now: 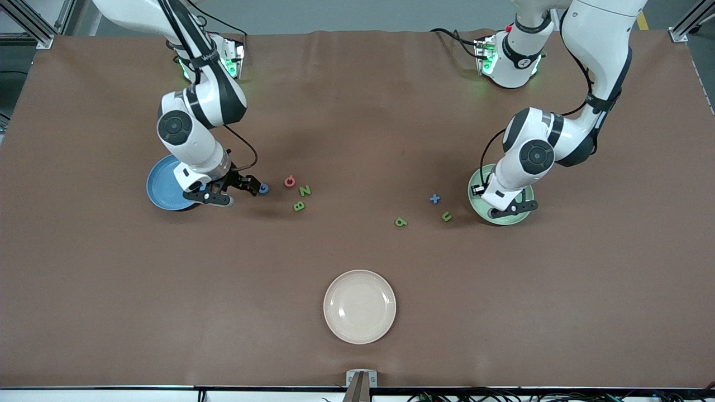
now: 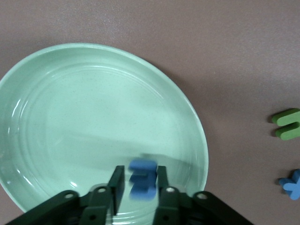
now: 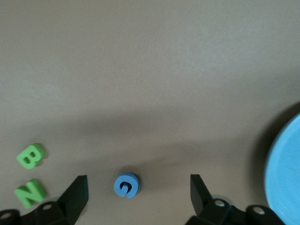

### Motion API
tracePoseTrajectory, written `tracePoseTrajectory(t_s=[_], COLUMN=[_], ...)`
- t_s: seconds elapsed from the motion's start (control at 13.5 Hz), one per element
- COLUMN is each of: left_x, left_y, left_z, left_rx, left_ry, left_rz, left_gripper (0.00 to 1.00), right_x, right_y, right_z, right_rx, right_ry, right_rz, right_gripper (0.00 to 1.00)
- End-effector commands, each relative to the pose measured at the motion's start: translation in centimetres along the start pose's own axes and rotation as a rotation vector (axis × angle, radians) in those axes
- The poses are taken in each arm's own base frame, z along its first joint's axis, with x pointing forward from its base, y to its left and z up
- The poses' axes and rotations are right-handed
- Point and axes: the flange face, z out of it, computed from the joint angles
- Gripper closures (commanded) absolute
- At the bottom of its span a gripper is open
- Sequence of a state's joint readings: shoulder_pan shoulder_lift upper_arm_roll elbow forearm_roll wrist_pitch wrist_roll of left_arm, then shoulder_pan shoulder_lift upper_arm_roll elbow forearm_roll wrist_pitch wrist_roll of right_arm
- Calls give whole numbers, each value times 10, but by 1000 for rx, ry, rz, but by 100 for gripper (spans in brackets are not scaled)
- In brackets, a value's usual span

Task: Sort uppercase to blue plate, lowercase to green plate
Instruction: 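Grasp the green n with the left gripper while the right grasps blue c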

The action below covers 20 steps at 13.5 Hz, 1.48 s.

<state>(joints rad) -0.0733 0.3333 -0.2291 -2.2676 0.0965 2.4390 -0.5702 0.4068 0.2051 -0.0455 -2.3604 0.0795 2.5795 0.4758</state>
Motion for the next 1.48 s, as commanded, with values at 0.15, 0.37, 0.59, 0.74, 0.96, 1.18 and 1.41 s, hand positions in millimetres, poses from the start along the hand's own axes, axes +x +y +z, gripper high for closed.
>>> tracePoseTrajectory(t_s=[0.15, 0.37, 0.59, 0.74, 0.96, 1.18, 1.41], left_x=[-2, 15, 27, 38, 44, 42, 42], left_y=[13, 40, 84, 107, 127, 126, 126], left_z=[-33, -54, -58, -54, -36, -22, -10], left_rx=[-16, -57, -113, -140, -144, -127, -119], left_ry=[64, 92, 93, 84, 64, 47, 35], left_rz=[26, -55, -236, -341, -397, -394, -394], left_gripper=[12, 10, 10, 10, 1, 1, 1], right_x=[-18, -22, -26, -27, -30, -36, -37], right_y=[-24, -25, -26, -27, -29, -36, -37], right_z=[39, 53, 63, 66, 71, 74, 73], right_rx=[-5, -16, -25, -28, -33, -34, -35], right_ry=[7, -4, -14, -17, -23, -22, -24], right_rz=[31, 25, 17, 16, 19, 27, 24], right_gripper=[6, 8, 12, 17, 22, 23, 27])
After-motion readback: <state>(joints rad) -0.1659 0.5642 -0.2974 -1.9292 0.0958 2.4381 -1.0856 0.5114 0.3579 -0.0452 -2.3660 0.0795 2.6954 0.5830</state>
